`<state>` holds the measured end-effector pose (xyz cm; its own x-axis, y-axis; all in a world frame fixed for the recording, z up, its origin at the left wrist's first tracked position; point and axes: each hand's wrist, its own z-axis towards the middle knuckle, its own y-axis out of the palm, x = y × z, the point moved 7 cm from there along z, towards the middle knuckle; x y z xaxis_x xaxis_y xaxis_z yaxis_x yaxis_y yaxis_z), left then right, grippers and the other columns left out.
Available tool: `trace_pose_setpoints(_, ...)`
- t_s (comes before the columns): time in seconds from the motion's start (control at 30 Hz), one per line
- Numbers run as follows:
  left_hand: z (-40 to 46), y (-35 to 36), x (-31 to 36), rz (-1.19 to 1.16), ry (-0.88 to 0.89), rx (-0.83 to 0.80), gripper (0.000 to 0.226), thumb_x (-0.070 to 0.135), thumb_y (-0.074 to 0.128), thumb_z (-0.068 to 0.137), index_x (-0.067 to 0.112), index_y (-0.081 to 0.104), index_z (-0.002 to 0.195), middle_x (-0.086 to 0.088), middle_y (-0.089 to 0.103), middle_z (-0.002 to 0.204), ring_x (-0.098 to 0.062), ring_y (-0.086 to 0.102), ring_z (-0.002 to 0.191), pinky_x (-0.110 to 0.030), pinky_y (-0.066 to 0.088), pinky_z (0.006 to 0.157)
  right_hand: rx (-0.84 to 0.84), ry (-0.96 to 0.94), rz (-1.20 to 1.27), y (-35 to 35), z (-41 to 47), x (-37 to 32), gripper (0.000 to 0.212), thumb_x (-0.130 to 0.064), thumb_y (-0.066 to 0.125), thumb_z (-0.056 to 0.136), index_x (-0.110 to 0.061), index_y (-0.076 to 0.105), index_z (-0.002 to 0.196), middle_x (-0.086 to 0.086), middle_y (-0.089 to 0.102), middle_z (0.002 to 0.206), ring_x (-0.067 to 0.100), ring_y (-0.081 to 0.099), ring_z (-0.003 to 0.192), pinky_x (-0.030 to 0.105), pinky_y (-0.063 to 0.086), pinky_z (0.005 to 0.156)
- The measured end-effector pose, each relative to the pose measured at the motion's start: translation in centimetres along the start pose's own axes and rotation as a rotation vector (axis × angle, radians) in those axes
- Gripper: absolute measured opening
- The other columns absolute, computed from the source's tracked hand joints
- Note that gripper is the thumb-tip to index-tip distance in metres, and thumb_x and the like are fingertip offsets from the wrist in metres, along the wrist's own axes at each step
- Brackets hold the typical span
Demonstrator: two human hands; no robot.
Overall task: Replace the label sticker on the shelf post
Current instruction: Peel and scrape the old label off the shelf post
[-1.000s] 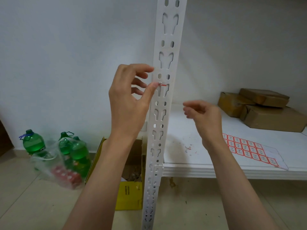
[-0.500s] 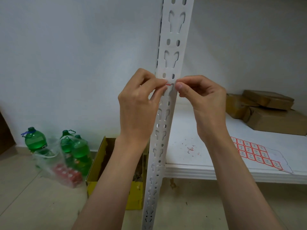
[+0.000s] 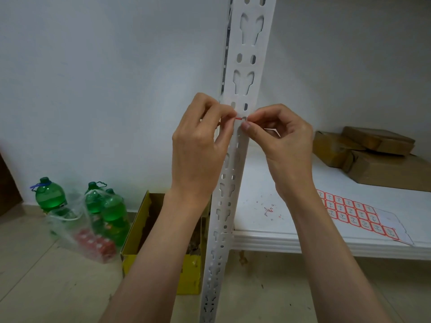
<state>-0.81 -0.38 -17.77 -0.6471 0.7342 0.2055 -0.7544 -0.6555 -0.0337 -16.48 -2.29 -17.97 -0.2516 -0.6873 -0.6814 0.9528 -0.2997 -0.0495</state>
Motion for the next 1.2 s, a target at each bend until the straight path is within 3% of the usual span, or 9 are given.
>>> trace_pose_setpoints(0.23,-0.2,1.1,-0.4,0.037,-0.103,-0.088,0.011,0.016,0.059,0.097,0.005,0.063,0.098,-0.009,0.056,0.104,-0.014,0.056,0.087,-0.011,0.045,0.071,-0.057,0.033,0.129,0.2,-0.1,0.3,0.01,0.005,0.07,0.086,0.0,0.063,0.09,0.007,0.065,0.09,0.012,0.062,0.084,0.023,0.055,0.081)
trace_pose_setpoints(0.33,-0.2,0.8,-0.3,-0.012,-0.075,-0.078,0.011,0.014,0.063,0.094,0.004,0.067,0.097,-0.011,0.057,0.101,-0.014,0.056,0.087,-0.011,0.046,0.075,-0.115,0.099,0.22,0.3,-0.2,1.0,0.011,0.008,0.062,0.089,-0.003,0.06,0.092,0.003,0.062,0.09,0.025,0.061,0.094,0.039,0.055,0.094)
trace_pose_setpoints(0.43,0.1,0.5,0.2,-0.076,-0.013,-0.085,0.017,0.022,0.071,0.09,0.008,0.075,0.099,-0.009,0.062,0.095,-0.014,0.056,0.088,-0.017,0.047,0.077,-0.157,0.125,0.255,0.4,-0.2,1.3,0.012,0.006,0.06,0.091,-0.005,0.062,0.092,-0.002,0.064,0.09,0.022,0.061,0.097,0.049,0.051,0.101)
trace_pose_setpoints(0.57,0.7,0.4,1.2,-0.117,0.028,-0.102,0.021,0.028,0.076,0.086,0.013,0.079,0.1,-0.003,0.067,0.089,-0.014,0.053,0.087,-0.022,0.044,0.075,-0.163,0.124,0.302,0.4,-0.3,1.0,0.01,0.003,0.062,0.093,-0.007,0.06,0.091,0.006,0.066,0.093,0.029,0.061,0.099,0.045,0.052,0.101)
trace_pose_setpoints(0.7,1.0,-0.2,1.3,-0.138,0.001,-0.061,0.015,0.026,0.078,0.085,0.013,0.079,0.093,0.001,0.069,0.086,-0.01,0.054,0.086,-0.011,0.041,0.075,-0.157,0.107,0.268,0.4,-0.1,0.9,0.011,0.005,0.06,0.093,-0.005,0.064,0.094,0.02,0.064,0.098,0.043,0.061,0.109,0.048,0.054,0.099)
trace_pose_setpoints(0.83,1.0,0.2,0.9,-0.123,-0.049,-0.093,0.011,0.022,0.073,0.09,0.011,0.073,0.09,0.007,0.061,0.091,-0.004,0.05,0.086,-0.003,0.036,0.075,-0.148,0.119,0.226,0.2,-0.1,0.9,0.012,0.0,0.061,0.094,-0.007,0.066,0.101,0.012,0.068,0.103,0.037,0.063,0.106,0.046,0.057,0.095)
trace_pose_setpoints(1.0,1.1,-0.4,-0.5,-0.216,-0.193,-0.067,0.008,0.016,0.061,0.098,0.009,0.06,0.093,0.007,0.058,0.09,0.002,0.053,0.078,-0.004,0.04,0.073,-0.062,0.021,0.055,-0.1,0.1,0.0,0.01,-0.008,0.068,0.093,-0.014,0.062,0.097,0.002,0.068,0.098,0.015,0.067,0.093,0.035,0.059,0.087)
trace_pose_setpoints(1.1,1.1,-1.3,-1.4,-0.226,-0.262,-0.011,0.008,0.02,0.056,0.101,0.016,0.057,0.094,0.01,0.06,0.088,-0.006,0.061,0.081,-0.009,0.044,0.07,0.044,-0.125,-0.126,0.3,0.1,-1.1,0.015,-0.015,0.073,0.09,-0.019,0.059,0.093,0.003,0.063,0.103,0.009,0.064,0.09,0.021,0.057,0.08)
trace_pose_setpoints(1.2,0.9,-1.3,-2.1,-0.248,-0.311,0.003,0.013,0.02,0.054,0.101,0.011,0.063,0.099,0.001,0.067,0.093,-0.015,0.066,0.086,-0.01,0.048,0.073,0.106,-0.266,-0.276,1.4,-0.1,-1.8,0.024,-0.02,0.077,0.086,-0.026,0.056,0.096,0.001,0.056,0.111,0.009,0.061,0.094,0.014,0.053,0.078)
